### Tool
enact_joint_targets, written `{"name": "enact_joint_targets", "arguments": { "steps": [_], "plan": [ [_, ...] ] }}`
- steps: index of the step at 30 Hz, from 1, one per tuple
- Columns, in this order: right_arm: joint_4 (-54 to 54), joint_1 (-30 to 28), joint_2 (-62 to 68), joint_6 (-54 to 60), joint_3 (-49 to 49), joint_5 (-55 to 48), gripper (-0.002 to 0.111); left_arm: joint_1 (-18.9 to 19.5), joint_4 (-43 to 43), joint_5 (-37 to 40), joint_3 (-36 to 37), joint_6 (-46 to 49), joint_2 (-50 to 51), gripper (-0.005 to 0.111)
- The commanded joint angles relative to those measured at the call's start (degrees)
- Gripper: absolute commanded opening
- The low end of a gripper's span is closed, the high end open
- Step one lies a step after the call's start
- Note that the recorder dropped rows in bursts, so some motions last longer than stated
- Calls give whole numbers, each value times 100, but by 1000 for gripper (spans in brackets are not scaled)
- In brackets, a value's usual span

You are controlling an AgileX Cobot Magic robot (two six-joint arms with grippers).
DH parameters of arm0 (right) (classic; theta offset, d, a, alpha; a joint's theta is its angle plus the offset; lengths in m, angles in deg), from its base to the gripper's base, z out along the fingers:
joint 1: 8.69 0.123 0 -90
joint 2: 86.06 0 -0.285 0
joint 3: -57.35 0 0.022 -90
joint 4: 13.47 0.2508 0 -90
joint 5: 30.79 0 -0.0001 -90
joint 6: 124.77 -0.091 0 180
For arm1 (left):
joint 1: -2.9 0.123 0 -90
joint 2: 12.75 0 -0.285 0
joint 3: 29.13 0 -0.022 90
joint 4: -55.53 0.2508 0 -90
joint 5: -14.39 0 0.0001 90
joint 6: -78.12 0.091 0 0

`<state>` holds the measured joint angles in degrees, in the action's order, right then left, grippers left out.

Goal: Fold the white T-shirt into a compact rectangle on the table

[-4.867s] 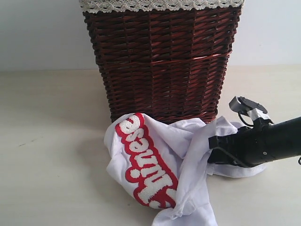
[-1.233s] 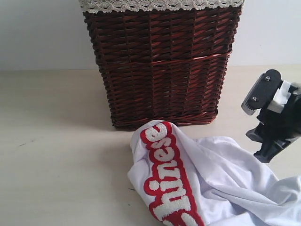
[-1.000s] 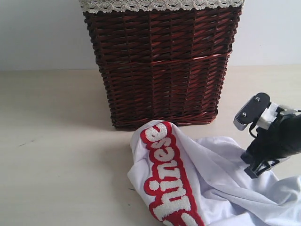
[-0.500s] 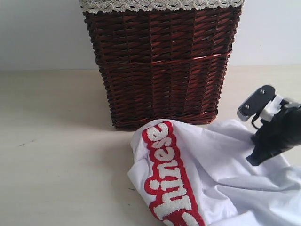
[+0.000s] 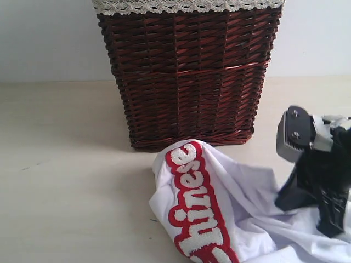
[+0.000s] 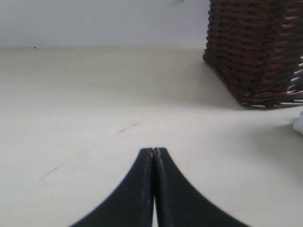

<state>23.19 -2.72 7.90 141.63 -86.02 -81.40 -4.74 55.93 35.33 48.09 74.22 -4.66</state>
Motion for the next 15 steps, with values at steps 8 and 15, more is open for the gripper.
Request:
{"name": "enact_joint_targets", "arguments": {
  "steps": [8, 15],
  "plan": [
    [-982, 4, 46, 46, 28, -1218, 18, -33, -40, -64, 0, -35, -31, 0],
    [-959, 4, -80, 68, 28, -1935, 48, -33, -40, -64, 0, -35, -31, 0]
  ]
}}
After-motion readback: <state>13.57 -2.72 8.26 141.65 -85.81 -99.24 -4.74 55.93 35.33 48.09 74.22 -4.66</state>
